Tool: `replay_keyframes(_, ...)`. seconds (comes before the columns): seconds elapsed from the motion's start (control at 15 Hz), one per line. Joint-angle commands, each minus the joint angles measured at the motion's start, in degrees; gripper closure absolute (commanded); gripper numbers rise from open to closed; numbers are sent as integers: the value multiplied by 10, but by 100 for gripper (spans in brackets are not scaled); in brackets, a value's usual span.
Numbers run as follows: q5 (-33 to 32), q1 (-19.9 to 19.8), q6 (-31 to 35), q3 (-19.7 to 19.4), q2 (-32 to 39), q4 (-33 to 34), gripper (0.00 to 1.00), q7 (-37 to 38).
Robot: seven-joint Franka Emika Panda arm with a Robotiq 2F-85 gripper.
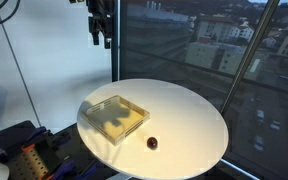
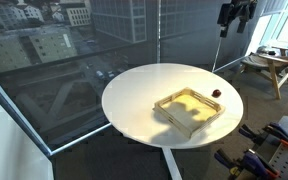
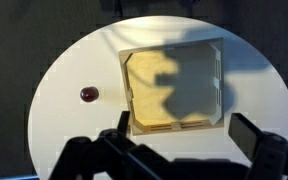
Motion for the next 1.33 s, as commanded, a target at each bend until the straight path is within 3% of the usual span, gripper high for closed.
replay_keyframes(0.0, 11, -6, 10, -17, 0, 1, 0, -4)
replay_keyframes(0.67, 12, -21, 41, -49, 28, 7, 0, -13)
replay_keyframes(1.27, 3, -22, 56, -49, 47, 1, 0, -4)
